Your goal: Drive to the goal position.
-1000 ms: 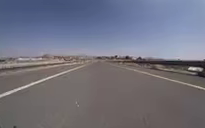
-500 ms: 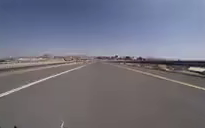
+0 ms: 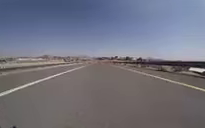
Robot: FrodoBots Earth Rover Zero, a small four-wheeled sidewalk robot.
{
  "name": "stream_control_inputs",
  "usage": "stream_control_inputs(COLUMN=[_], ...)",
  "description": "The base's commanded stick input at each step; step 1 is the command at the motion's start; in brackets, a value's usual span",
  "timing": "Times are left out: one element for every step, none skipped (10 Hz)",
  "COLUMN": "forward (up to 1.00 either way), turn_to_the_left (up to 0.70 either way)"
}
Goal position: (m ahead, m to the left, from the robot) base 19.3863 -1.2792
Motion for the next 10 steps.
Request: stream_control_inputs(forward=[1.0,1.0,1.0,1.0,1.0,1.0,1.0,1.0,1.0,1.0], turn_to_the_left=[0.0,0.0,0.0,0.0,0.0,0.0,0.0,0.0,0.0,0.0])
